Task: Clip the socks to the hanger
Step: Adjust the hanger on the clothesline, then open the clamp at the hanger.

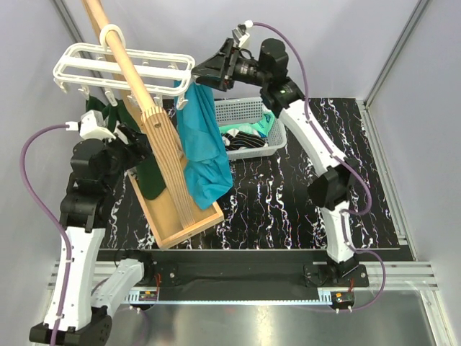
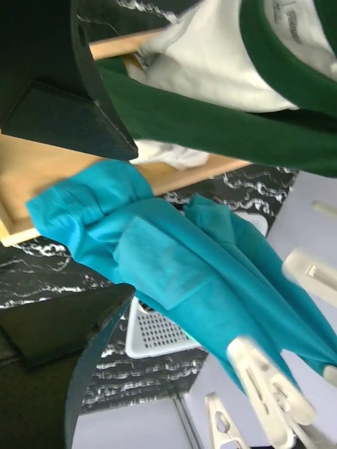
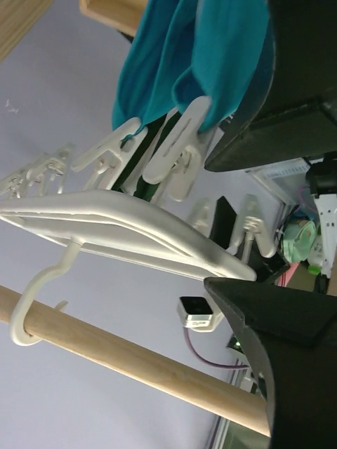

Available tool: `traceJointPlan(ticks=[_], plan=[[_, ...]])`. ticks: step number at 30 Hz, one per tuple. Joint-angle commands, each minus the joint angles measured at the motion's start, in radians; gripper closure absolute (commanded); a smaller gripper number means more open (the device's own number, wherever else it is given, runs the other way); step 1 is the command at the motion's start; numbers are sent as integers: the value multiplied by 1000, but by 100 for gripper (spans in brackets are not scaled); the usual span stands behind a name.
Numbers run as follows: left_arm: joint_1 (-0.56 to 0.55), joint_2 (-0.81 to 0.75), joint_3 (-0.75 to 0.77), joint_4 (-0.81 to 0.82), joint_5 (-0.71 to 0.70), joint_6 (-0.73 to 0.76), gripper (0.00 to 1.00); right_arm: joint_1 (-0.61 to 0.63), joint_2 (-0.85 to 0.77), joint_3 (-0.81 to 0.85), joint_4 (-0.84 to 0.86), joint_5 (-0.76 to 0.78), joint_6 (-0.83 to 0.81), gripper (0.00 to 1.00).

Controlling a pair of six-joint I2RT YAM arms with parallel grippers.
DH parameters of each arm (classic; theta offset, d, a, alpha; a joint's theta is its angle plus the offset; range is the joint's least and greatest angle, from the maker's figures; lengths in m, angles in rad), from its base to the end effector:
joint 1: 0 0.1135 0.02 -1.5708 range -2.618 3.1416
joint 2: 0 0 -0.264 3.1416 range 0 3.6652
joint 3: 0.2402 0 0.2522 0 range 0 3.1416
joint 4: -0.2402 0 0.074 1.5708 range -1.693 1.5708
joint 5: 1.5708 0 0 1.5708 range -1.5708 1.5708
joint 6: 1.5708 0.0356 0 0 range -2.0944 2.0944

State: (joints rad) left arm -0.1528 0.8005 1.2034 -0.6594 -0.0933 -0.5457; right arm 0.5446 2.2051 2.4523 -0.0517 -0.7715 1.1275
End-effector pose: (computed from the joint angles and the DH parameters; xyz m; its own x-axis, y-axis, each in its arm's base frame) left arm 0.1427 -0.0186 0.4264 -0.2468 -0.4848 -0.8391 -0.0767 0.8729 -0.4818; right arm 0.4122 0.2787 0.4636 -0.7927 0.2770 -0.5431 -0.5603 0.0201 0.8280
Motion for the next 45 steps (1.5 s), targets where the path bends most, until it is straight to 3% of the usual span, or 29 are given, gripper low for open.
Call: traceJointPlan(ticks=[1,6,10,13,15,18,21,26,32,36,40,45], plan=[[82,3,-50,220,285,18,23,-43,-181,-65,-74,-29,-170,30],[179,20,-96,384,527,-6,27,-61,-314,-192,-270,49,-420,28],[196,5,-146,594,662,-22,28,-63,-471,-427,-203,51,-534,30],[196,8,-168,705,754,-33,31,-61,-528,-619,-12,-29,-566,42],[194,22,-174,741,809,-45,32,-61,-533,-705,137,-100,-574,64],[194,49,-176,799,863,-72,35,-49,-509,-763,344,-176,-522,71],[196,75,-176,894,955,-108,36,-17,-441,-734,478,-233,-457,70],[194,112,-136,857,922,-73,33,32,-343,-685,596,-247,-434,61],[194,147,-120,873,897,-106,43,55,-256,-664,847,-241,-301,69],[194,161,-104,893,902,-137,49,57,-188,-595,917,-250,-220,70],[196,164,-84,885,896,-152,50,57,-147,-576,1018,-256,-132,66],[194,151,-85,882,862,-174,50,80,-121,-552,1058,-281,-106,55]])
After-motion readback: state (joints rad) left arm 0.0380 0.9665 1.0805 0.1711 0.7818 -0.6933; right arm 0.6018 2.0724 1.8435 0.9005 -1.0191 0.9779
